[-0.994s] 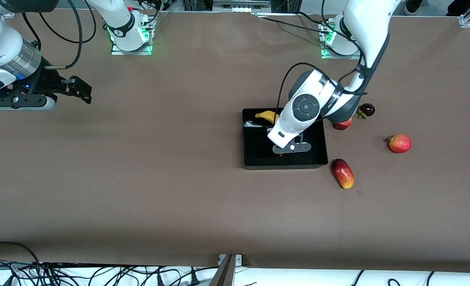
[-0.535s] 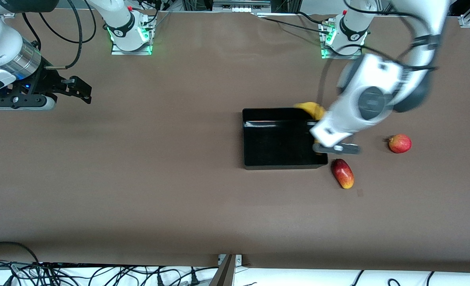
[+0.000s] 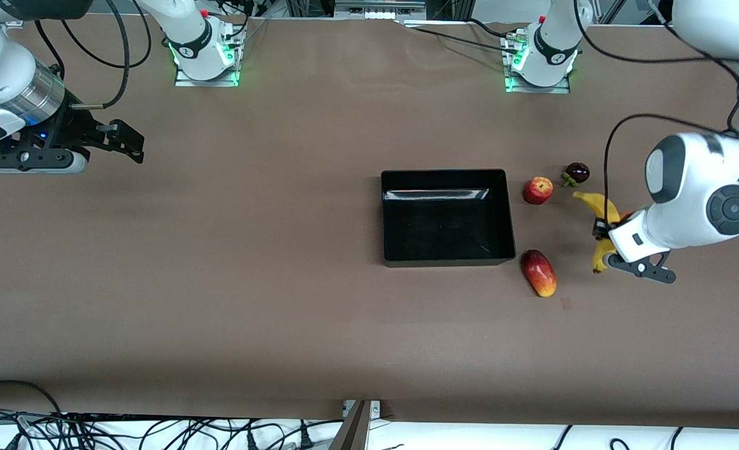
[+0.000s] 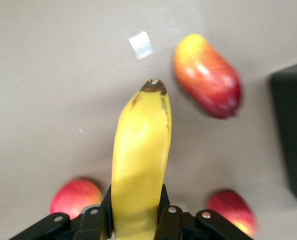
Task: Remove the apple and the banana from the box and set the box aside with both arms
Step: 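Lift the banana out of the tray and carry it beside the apples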
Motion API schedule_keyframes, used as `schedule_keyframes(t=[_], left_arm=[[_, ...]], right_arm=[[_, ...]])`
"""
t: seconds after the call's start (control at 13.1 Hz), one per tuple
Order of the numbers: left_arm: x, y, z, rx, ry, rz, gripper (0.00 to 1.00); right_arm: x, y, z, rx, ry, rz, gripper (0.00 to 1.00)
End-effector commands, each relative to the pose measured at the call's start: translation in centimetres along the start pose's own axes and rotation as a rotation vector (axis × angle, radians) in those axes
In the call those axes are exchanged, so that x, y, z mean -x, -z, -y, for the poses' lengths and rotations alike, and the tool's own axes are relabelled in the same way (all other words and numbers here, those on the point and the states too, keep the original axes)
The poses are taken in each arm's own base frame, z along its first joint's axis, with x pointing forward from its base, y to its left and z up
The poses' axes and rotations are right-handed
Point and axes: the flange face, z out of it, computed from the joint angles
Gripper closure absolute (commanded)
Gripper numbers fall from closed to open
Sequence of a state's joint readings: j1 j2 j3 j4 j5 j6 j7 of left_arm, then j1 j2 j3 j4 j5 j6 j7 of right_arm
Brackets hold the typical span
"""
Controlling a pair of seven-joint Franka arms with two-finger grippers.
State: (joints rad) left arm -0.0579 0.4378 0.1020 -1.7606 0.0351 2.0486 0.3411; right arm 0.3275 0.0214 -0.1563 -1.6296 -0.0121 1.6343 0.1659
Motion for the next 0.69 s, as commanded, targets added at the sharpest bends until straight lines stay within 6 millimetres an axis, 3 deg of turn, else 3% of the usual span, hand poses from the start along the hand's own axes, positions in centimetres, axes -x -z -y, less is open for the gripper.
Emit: schedule_keyframes(t=[0.0,0.23,0.38,0.46,0.54,0.61], left_arm=[[0.1,-5.6,1.3,-0.036,-0.05,-0.028,1.0],[0.1,-9.7,1.2,-0.034,-0.052,-0.012,1.0],[0.0,-10.9,1.1,-0.034,-0.054,-0.011,1.0],[0.0,-11.0,1.0,-0.034,-0.056,-0.01,0.9],[0.0,-11.0,1.0,-0.03,-0.052,-0.012,0.35],[0.0,-10.9,0.8,-0.025,-0.044,-0.014,0.0]], right_arm=[[-0.2,0.4,-0.1,0.009,0.013,-0.004,0.0],[-0.2,0.4,-0.2,0.008,0.012,-0.004,0.0],[-0.2,0.4,-0.2,0.009,0.012,-0.004,0.0],[-0.2,0.4,-0.1,0.009,0.013,-0.004,0.0],[-0.2,0.4,-0.2,0.008,0.012,-0.004,0.0],[-0.2,0.4,-0.1,0.009,0.013,-0.004,0.0]])
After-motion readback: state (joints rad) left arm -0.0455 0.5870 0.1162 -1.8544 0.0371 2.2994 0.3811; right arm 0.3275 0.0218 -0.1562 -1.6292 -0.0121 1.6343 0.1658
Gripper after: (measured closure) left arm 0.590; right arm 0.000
